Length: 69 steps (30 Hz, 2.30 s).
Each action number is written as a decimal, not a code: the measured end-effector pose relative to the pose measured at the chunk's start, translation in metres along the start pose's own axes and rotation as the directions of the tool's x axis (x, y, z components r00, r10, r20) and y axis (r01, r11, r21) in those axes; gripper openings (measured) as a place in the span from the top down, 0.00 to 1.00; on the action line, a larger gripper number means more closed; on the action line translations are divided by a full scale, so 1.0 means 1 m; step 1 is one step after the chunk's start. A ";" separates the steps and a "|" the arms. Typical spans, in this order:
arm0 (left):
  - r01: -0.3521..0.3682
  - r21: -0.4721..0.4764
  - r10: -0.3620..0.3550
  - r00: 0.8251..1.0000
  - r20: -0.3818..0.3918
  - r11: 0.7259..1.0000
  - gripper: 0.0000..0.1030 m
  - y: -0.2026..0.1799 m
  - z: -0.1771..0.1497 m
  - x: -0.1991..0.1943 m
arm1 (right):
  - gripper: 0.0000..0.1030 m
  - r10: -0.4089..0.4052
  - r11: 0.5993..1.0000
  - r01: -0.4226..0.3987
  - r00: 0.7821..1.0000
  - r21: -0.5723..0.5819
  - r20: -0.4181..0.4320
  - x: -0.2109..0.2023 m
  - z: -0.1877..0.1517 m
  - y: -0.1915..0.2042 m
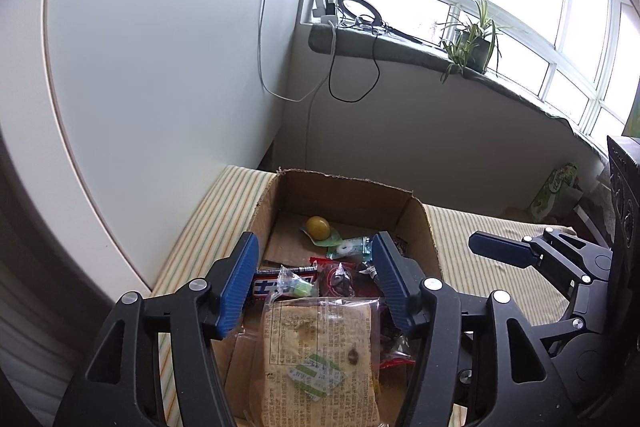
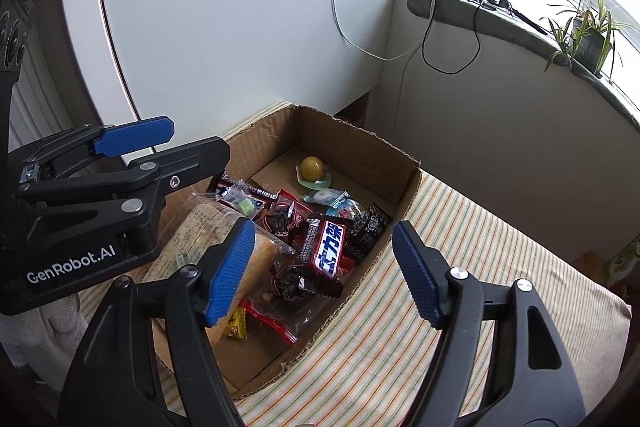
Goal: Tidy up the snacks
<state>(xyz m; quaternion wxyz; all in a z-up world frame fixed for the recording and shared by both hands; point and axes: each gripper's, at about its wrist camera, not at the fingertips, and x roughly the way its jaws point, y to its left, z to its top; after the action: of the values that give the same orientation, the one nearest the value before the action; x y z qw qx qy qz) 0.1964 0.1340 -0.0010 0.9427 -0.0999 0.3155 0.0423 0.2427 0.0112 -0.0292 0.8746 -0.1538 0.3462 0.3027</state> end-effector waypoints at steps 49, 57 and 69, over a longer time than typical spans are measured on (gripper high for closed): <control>-0.067 -0.017 0.068 0.995 0.068 0.998 0.23 -0.026 -0.092 -0.097 | 0.00 -0.129 0.980 0.099 0.977 0.174 0.171 -0.116 -0.088 -0.007; -0.057 -0.020 0.058 0.996 0.062 0.998 0.23 -0.028 -0.096 -0.103 | 0.00 -0.144 0.977 0.113 0.975 0.180 0.171 -0.121 -0.096 -0.007; -0.058 -0.012 0.059 0.997 0.055 0.998 0.23 -0.032 -0.101 -0.105 | 0.00 -0.141 0.976 0.109 0.975 0.186 0.173 -0.125 -0.101 -0.008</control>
<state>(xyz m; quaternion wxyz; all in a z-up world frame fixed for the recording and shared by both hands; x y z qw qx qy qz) 0.0580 0.0797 -0.0112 0.9490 -0.0941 0.2917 0.0742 0.1241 -0.0965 -0.0138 0.9305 -0.0688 0.2782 0.2282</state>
